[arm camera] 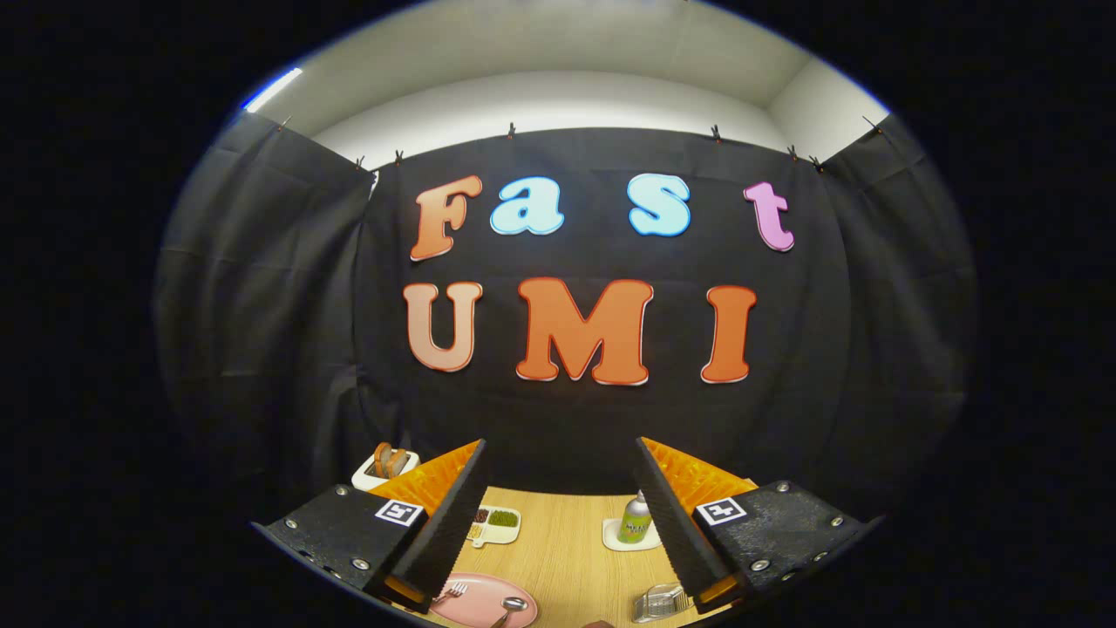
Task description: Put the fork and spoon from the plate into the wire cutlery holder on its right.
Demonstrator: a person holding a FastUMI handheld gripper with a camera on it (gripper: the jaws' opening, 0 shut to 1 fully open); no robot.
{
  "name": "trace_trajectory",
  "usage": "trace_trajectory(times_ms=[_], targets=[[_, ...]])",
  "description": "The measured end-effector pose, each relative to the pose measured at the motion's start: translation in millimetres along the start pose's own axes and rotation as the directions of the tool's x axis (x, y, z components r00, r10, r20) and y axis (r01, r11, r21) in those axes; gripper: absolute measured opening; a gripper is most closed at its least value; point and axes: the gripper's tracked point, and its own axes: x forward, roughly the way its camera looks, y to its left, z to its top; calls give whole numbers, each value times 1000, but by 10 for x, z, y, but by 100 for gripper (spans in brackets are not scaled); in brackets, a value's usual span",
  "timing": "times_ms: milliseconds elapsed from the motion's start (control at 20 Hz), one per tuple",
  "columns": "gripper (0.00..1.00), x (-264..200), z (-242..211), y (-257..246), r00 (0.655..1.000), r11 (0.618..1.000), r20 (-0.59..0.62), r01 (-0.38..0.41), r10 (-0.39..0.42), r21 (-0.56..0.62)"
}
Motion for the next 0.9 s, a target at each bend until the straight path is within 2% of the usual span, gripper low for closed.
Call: trace_trajectory(times_ms=[200,450,550,700,900], targets=[[98,76,-574,166,988,1000,-154,-20,20,4],[97,69,-1360,419,933,999,-357,-44,49,23],[96,23,-1717,516,892,998,-447,-53,66,42],[95,-65,-2311,680,805,996,-586,-74,94,57],[94,-163,-2865,781,709,996,-701,-68,84,51]])
